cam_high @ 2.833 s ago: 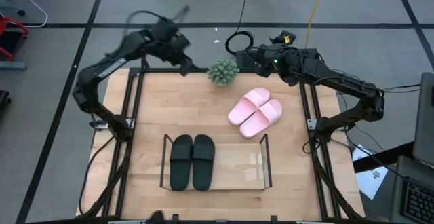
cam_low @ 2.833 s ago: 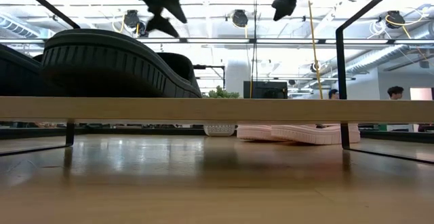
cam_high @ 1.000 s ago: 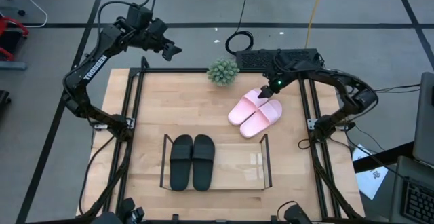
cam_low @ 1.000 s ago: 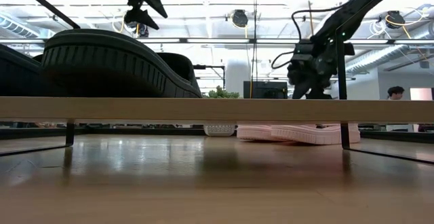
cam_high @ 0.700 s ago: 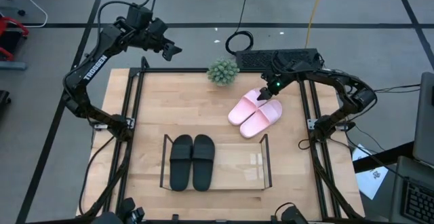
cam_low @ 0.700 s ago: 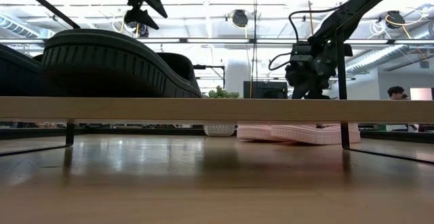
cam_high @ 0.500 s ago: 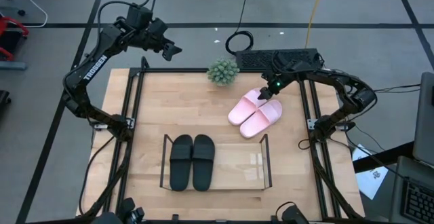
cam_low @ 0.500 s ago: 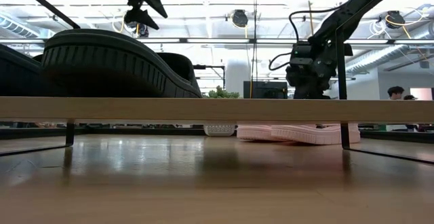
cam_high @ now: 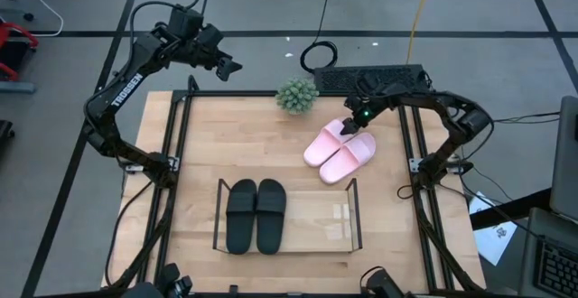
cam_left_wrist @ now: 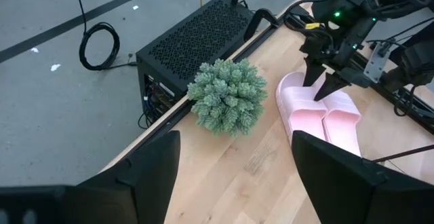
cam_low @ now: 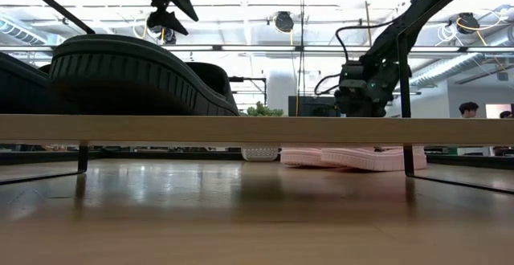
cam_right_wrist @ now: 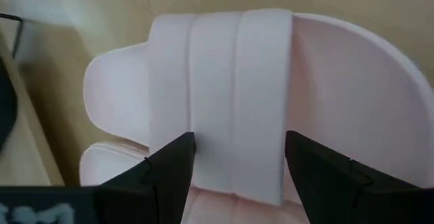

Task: Pick and place slides into the shelf
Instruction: Put the left pink slipper on the shelf

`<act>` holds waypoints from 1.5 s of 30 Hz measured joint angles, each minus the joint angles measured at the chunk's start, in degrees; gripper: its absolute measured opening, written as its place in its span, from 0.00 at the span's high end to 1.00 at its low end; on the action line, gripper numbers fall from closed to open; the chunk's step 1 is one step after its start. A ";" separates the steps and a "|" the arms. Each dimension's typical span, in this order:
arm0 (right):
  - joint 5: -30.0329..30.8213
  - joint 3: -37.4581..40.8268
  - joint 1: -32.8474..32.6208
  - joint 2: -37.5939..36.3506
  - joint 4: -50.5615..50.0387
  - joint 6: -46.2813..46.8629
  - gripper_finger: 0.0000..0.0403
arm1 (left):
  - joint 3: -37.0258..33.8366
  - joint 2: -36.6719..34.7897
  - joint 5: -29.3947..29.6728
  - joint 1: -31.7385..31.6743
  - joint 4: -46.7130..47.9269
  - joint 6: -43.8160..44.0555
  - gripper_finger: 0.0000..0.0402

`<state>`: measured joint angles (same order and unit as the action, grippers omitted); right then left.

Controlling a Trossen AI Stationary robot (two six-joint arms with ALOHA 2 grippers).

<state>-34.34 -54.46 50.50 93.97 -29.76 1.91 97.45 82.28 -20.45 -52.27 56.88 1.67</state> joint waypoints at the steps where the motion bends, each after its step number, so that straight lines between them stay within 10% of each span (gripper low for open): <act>1: -0.97 0.00 0.04 0.58 0.51 0.32 0.45 | 0.00 0.00 0.00 0.02 0.00 0.00 0.29; 12: -12.16 0.02 0.00 3.56 2.33 1.78 0.53 | -0.02 0.00 0.00 0.02 0.00 -0.26 0.29; 24: -12.73 0.04 0.00 3.72 6.67 2.23 0.98 | -0.02 0.00 0.00 0.02 0.02 -0.38 0.29; 45: -29.71 -0.11 6.51 -11.58 8.88 16.31 1.00 | -0.02 0.00 0.00 0.02 0.03 -1.60 0.29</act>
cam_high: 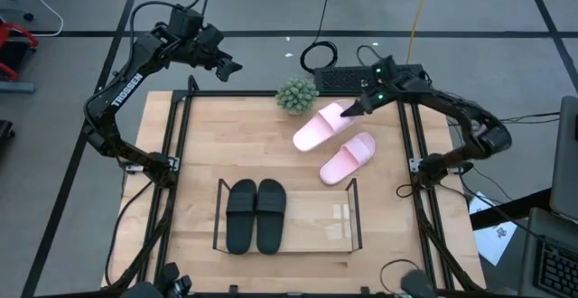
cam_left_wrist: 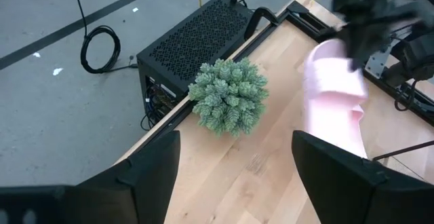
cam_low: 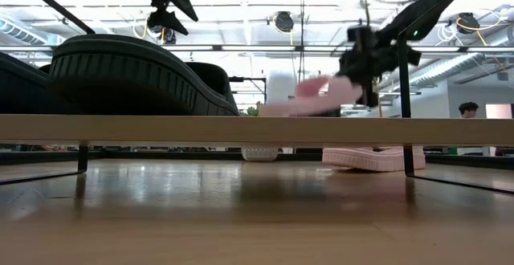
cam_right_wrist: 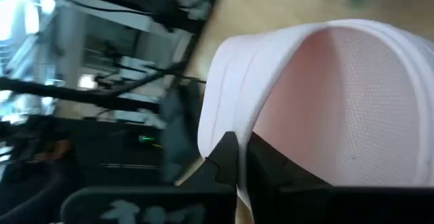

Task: Pick and place slides into the shelf
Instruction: Put the left pink slipper on the shelf

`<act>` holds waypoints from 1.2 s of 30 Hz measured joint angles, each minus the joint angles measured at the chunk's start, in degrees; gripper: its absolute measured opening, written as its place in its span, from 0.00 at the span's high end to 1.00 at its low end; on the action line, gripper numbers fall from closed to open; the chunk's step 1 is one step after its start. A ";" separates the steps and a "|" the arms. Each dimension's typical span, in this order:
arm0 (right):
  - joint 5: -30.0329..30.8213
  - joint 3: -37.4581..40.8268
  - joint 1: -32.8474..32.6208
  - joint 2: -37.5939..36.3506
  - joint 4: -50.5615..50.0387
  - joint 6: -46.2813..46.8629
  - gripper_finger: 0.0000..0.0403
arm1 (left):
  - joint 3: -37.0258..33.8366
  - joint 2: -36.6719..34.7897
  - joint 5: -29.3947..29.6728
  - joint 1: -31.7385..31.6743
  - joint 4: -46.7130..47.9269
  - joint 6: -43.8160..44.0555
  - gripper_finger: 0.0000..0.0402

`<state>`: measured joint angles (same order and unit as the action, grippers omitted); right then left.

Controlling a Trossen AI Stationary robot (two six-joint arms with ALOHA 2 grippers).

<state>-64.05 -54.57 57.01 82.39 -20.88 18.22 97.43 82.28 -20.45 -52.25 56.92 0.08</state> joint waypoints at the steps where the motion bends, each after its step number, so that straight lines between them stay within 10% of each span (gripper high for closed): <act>1: -1.25 -0.02 0.01 -1.70 0.18 1.34 1.00 | 0.00 0.00 0.00 -0.02 0.01 -0.02 0.29; 14: -17.25 -12.81 -12.86 -14.00 18.18 29.25 1.00 | 0.00 0.00 -0.11 0.00 0.01 -0.21 0.29; 36: -20.01 -17.90 -41.37 8.97 23.24 33.49 1.00 | 0.00 0.00 -0.52 0.24 0.05 1.75 0.29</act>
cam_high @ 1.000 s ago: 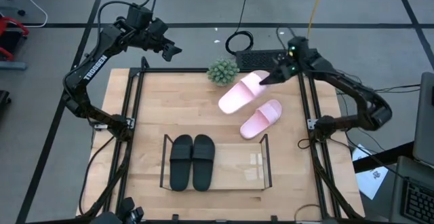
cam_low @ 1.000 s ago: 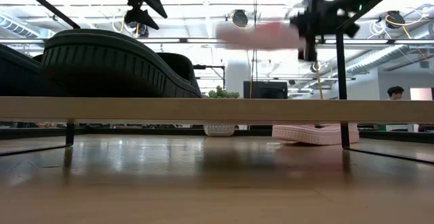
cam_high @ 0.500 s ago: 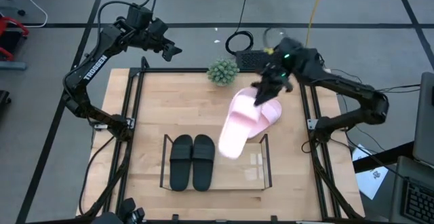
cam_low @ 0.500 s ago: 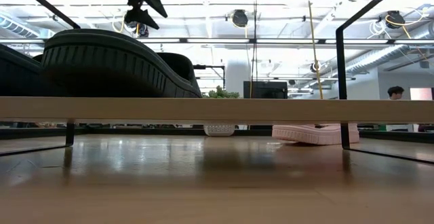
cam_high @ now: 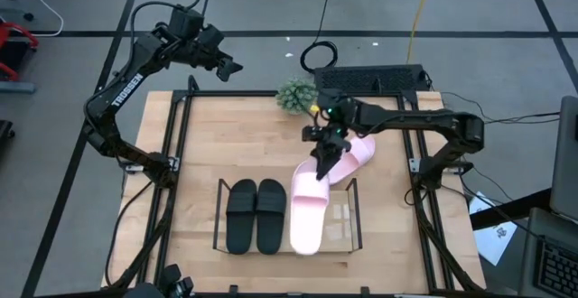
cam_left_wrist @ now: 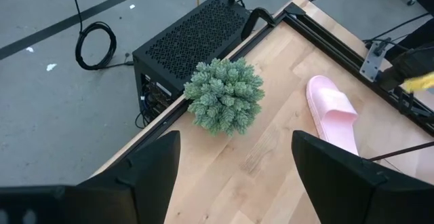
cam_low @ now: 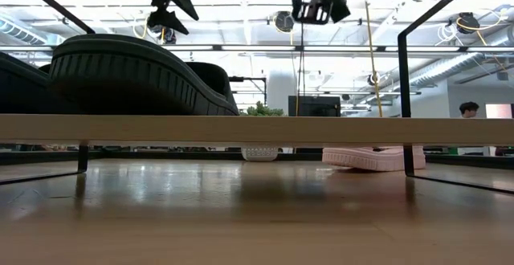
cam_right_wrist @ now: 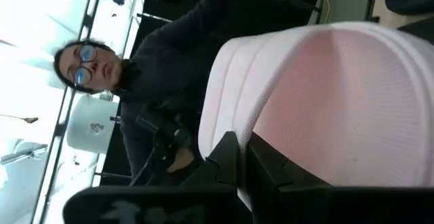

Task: Pick and place slides into the shelf
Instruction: Put the left pink slipper on the shelf

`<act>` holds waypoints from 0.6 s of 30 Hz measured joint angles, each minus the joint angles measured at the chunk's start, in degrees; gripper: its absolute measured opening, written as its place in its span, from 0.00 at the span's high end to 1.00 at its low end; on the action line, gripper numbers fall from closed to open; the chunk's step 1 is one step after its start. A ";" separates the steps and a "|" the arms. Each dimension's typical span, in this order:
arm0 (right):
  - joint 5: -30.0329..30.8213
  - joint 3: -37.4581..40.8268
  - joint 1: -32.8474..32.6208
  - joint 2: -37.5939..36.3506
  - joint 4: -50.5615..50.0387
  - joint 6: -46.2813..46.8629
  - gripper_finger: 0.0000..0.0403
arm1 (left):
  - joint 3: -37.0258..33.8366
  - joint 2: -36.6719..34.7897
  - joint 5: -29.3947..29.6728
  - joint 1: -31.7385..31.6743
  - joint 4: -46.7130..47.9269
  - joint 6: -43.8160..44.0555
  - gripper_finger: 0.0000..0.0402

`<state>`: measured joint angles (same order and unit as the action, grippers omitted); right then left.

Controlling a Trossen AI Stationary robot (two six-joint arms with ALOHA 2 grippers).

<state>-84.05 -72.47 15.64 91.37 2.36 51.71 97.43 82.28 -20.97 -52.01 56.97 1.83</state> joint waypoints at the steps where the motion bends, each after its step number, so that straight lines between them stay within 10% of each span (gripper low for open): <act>1: 0.00 0.00 -0.49 0.81 0.37 -0.04 1.00 | 0.00 0.00 -0.01 0.00 0.00 0.00 0.29; 18: -1.66 -0.02 -3.05 10.57 6.71 -3.48 1.00 | 0.00 0.00 -0.03 0.00 0.00 0.28 0.29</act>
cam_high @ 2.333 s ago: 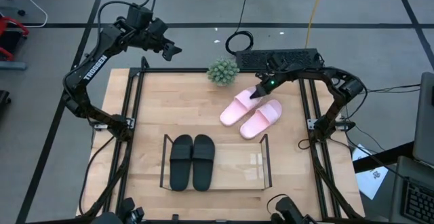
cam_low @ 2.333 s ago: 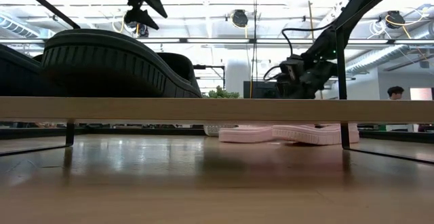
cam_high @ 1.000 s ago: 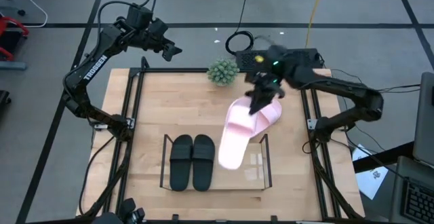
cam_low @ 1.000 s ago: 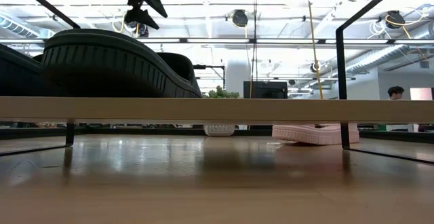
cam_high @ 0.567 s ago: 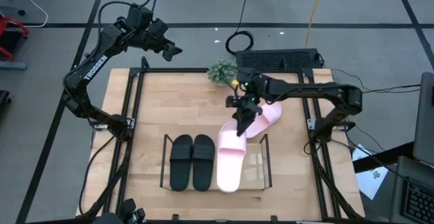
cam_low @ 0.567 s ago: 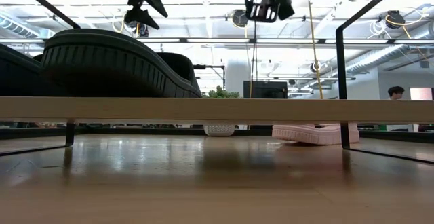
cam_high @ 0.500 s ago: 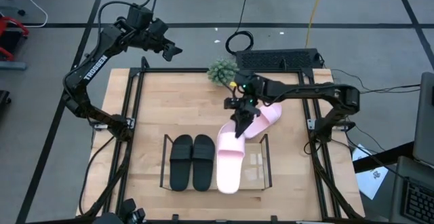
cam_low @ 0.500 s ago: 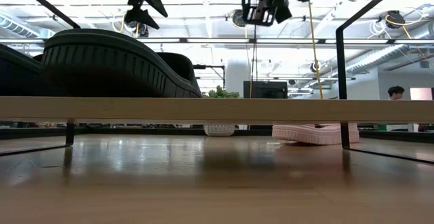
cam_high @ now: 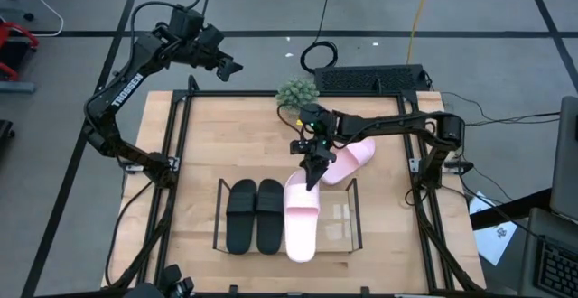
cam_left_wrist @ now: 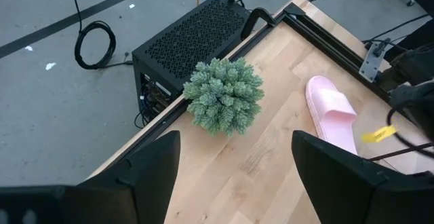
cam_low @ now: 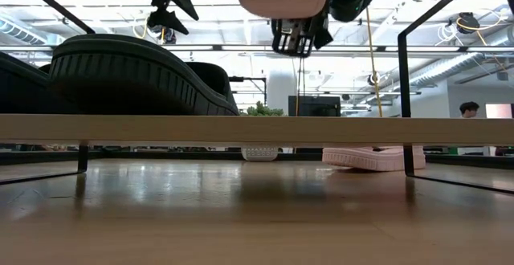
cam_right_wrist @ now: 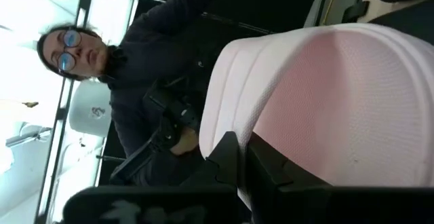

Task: Pick and place slides into the shelf
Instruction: Put the left pink slipper on the shelf

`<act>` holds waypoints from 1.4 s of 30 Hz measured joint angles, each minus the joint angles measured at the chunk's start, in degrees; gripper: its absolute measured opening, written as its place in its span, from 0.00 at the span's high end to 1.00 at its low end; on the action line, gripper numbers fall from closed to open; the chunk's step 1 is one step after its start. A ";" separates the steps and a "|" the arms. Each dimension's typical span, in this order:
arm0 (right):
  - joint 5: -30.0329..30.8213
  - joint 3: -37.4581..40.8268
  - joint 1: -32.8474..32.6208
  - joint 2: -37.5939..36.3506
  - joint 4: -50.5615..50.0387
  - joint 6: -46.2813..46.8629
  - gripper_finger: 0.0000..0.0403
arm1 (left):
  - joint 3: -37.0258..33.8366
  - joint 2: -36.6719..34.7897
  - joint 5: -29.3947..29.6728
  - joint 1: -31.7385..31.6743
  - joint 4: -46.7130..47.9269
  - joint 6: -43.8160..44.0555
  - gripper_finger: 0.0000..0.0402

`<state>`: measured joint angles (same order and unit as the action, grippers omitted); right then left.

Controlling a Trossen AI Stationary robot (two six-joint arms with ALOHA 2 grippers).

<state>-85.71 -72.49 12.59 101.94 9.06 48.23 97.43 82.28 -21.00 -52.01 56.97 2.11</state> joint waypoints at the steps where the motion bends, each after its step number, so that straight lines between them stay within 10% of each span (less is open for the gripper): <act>1: -0.10 0.00 -0.11 0.56 -0.02 -0.68 1.00 | 0.00 0.00 0.00 0.00 0.00 0.01 0.29; 42: 0.63 6.45 3.57 10.70 -0.71 -17.64 1.00 | 0.00 0.00 0.07 0.04 -0.11 0.56 0.29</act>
<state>-85.09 -66.04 16.16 112.63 8.35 30.59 97.43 82.28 -20.93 -51.96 56.86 2.67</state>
